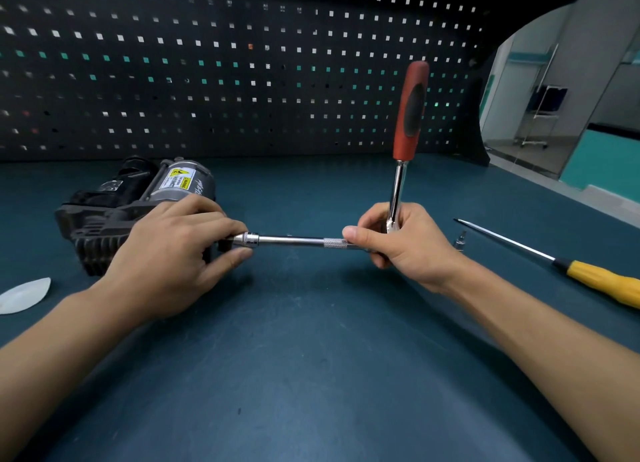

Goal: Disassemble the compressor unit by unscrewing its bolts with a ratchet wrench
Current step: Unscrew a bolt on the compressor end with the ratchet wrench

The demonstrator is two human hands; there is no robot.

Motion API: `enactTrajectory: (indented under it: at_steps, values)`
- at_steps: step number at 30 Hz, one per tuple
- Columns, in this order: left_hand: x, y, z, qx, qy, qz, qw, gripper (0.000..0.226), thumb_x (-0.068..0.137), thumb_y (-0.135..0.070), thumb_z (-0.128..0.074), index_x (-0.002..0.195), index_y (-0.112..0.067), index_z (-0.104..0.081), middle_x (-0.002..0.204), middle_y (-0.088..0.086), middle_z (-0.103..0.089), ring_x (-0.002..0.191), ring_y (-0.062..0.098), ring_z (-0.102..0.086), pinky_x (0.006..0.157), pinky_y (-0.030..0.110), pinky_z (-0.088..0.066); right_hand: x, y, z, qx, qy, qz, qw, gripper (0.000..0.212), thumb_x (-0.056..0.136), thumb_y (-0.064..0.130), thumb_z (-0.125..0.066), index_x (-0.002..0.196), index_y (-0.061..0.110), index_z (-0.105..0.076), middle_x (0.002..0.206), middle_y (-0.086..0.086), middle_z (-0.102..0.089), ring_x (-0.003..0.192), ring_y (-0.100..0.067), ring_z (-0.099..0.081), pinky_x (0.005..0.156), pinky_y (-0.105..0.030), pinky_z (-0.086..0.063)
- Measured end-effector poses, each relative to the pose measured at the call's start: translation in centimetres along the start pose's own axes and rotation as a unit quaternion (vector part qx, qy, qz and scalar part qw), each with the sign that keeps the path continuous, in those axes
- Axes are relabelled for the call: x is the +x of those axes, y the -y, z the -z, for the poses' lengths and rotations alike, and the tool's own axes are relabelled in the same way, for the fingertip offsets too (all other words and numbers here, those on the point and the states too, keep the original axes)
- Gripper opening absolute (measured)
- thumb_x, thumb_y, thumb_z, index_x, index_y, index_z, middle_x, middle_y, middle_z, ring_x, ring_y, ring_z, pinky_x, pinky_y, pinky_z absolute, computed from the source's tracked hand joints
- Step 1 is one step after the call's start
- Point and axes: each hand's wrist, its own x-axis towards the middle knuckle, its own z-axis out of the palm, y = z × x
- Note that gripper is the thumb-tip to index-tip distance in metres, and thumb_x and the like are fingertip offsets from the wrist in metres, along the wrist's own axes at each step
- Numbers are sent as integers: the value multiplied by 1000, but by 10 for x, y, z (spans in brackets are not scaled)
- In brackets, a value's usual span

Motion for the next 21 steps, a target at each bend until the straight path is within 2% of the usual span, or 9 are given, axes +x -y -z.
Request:
enactTrajectory:
  at_steps: [2, 5, 7, 9, 11, 14, 18, 21]
  values:
    - [0, 0, 0, 0, 1, 0, 1000, 38, 89, -54, -46, 96, -27, -71, 84, -19, -63, 96, 16, -57, 75, 39, -47, 0, -1, 1, -14, -1, 17, 1000, 32, 68, 35, -84, 70, 9, -66, 52, -2, -55, 43, -17, -47, 45, -27, -40]
    - [0, 0, -1, -3, -2, 5, 1000, 39, 89, -55, -46, 97, -26, -71, 85, -19, -63, 97, 16, -57, 76, 40, -48, 1, -3, 2, -33, -3, 50, 998, 32, 70, 30, -84, 73, 2, -68, 53, 1, -57, 45, -17, -49, 46, -28, -41]
    - [0, 0, 0, -4, -5, 7, 1000, 39, 89, -56, -46, 97, -27, -71, 85, -19, -64, 97, 16, -57, 76, 40, -48, 1, -4, 2, -35, -3, 74, 997, 24, 72, 27, -84, 71, 7, -71, 57, -4, -62, 47, -17, -50, 46, -27, -42]
    - [0, -1, 0, -5, -7, 9, 1000, 39, 89, -56, -46, 97, -27, -71, 85, -18, -64, 97, 16, -57, 76, 41, -49, 1, -3, 0, -24, -3, 99, 995, 16, 69, 27, -84, 68, 15, -73, 68, -16, -67, 52, -18, -51, 48, -27, -42]
    - [0, -2, 0, -6, -8, 10, 1000, 38, 90, -56, -46, 96, -27, -70, 85, -18, -64, 97, 15, -56, 76, 40, -49, 1, -3, 0, -22, 2, 126, 992, 10, 70, 21, -84, 68, 19, -74, 75, -17, -70, 60, -17, -56, 56, -27, -45]
    - [0, -2, 0, -5, -9, 13, 1000, 38, 90, -55, -45, 97, -28, -71, 85, -18, -64, 98, 15, -56, 77, 40, -49, 1, -4, 0, -49, 5, 150, 987, 15, 74, 2, -84, 73, 15, -75, 80, -15, -73, 71, -16, -64, 70, -29, -51]
    - [0, -3, 1, -4, -7, 18, 1000, 39, 90, -55, -45, 98, -27, -71, 86, -16, -65, 98, 15, -56, 77, 40, -48, -2, -3, 0, -95, 3, 167, 981, 10, 75, -5, -82, 82, -2, -75, 81, -17, -73, 70, -5, -64, 70, -14, -49]
    - [0, -3, 0, -2, -6, 18, 1000, 40, 90, -55, -45, 98, -27, -71, 86, -16, -65, 98, 16, -56, 77, 40, -48, -4, 1, 4, -158, 2, 177, 971, 13, 76, 1, -84, 86, 3, -75, 83, -8, -74, 72, -8, -64, 71, -13, -48]
